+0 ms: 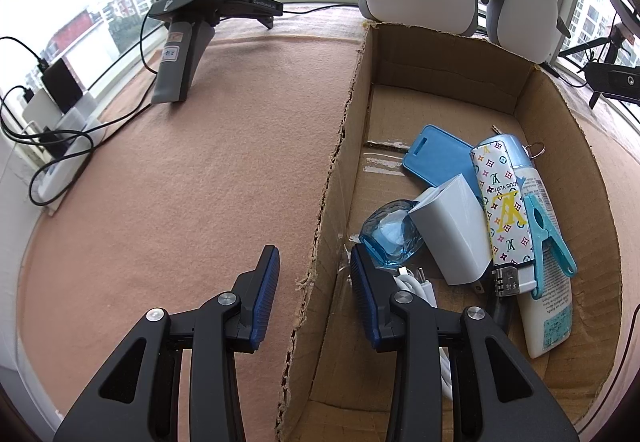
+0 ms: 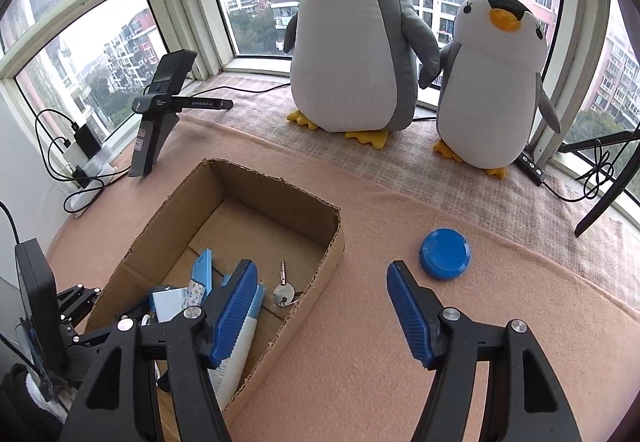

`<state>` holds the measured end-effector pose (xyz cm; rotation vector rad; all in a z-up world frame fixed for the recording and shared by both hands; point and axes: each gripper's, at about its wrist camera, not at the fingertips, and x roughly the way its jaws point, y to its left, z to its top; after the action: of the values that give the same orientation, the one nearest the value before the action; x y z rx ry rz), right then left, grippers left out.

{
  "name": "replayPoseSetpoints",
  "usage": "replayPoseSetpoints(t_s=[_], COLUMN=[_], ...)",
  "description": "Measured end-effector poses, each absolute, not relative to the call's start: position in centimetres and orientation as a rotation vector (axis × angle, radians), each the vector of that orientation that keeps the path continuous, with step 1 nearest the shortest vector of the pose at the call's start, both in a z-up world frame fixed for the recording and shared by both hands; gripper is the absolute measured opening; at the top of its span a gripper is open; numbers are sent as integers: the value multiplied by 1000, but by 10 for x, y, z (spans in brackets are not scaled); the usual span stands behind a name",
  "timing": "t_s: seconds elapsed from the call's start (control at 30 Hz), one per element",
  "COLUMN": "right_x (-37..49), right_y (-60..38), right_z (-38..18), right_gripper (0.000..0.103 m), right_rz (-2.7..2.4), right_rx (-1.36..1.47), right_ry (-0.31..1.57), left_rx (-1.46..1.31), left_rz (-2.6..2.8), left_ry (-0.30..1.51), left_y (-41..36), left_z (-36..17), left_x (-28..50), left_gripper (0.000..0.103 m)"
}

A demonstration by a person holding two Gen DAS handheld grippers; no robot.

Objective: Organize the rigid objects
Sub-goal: 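Move the right tool to the blue round lid and grasp it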

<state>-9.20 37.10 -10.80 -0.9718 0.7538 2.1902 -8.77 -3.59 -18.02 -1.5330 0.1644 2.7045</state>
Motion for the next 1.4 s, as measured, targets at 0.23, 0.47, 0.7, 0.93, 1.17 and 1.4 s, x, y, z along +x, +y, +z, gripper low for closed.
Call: replayPoseSetpoints(t_s=[0.23,0.47,0.7,0.93,1.17,1.4], right_x=[-61,-48,-51,-58,-69,-75], right_y=[395,422,446,464,472,474], right_z=[-125,-149,-175,-195,-204,-209], right_gripper=[63,63,63,63,63,63], right_rz=[2114,2031,1933,1858,1839,1817], right_rx=[-966,-974,-991,-1011,-1041,-1079], right_ry=[798,841,899,947,937,900], left_rx=[-1535,-1538,-1546,-1546,-1547,-1547], left_rz=[2709,2713,2712,2712,2711,2710], left_ry=[181,201,205,205,201,196], left_y=[-33,-30,-29,-29,-29,-29], left_z=[-181,-181,-181,-181,-182,-183], left_x=[-88,-89,-90,-90,-90,-90], left_gripper=[36,36,36,36,36,36])
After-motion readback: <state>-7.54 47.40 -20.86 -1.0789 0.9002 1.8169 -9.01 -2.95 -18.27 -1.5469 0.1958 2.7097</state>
